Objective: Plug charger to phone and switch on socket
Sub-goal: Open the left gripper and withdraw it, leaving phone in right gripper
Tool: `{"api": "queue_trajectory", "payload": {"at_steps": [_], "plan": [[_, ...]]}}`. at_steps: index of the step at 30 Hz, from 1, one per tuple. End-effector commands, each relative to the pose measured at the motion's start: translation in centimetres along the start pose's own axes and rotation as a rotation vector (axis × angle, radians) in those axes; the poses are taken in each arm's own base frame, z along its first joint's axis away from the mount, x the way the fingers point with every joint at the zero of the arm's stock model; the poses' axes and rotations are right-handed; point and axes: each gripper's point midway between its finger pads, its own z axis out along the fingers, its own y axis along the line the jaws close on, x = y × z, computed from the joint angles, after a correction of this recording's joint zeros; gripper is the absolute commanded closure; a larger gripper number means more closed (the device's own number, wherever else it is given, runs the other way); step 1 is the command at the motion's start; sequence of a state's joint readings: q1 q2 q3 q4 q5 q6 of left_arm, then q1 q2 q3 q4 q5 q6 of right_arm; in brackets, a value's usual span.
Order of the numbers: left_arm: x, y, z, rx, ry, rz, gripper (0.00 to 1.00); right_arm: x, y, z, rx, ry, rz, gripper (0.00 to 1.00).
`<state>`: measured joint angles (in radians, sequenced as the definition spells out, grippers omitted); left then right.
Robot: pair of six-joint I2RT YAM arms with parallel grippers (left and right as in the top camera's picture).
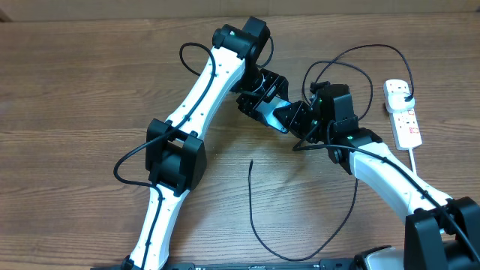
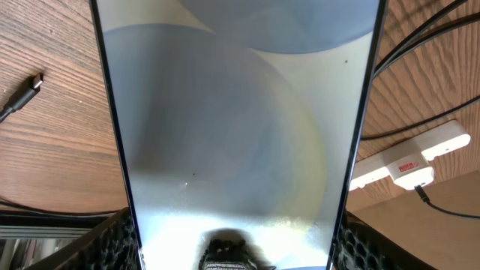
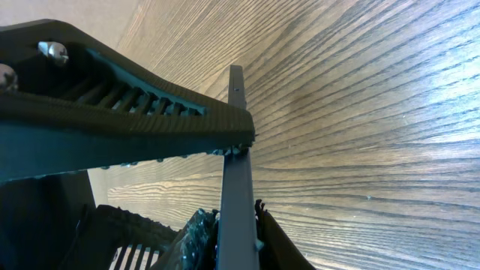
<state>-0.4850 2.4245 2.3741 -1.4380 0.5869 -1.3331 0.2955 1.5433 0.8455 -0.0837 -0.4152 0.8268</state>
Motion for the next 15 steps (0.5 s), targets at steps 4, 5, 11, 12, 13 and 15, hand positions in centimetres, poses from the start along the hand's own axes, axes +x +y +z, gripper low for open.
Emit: {"api": "queue_trajectory", "payload": {"at_steps": [4,5,11,12,13,15], "plan": [[0.66,-0.7,-0.35,0.022,0.0,0.007,0.95,-0.82,0.6,0.02,0.0,-0.026,0.002,0.82],[0.66,-0.7,-0.35,0.022,0.0,0.007,0.96,-0.82,0.62,0.01,0.0,-0.026,0.002,0.82],[0.54,-0.68,-0.35,0.021,-0.006,0.007,0.96,-0.81,0.61,0.02,0.0,-0.026,0.002,0.86],[0.51,-0.67,-0.36,0.02,-0.009,0.007,0.96,-0.81,0.62,0.01,0.0,-0.025,0.002,0.87],[0.47,-0.66,-0.35,0.02,-0.01,0.007,0.96,-0.81,0.6,0.02,0.0,-0.025,0.003,0.87],[0.48,-0.67,-0.36,0.02,-0.01,0.007,0.96,-0.81,0.61,0.01,0.0,-0.026,0.002,0.89]]}}
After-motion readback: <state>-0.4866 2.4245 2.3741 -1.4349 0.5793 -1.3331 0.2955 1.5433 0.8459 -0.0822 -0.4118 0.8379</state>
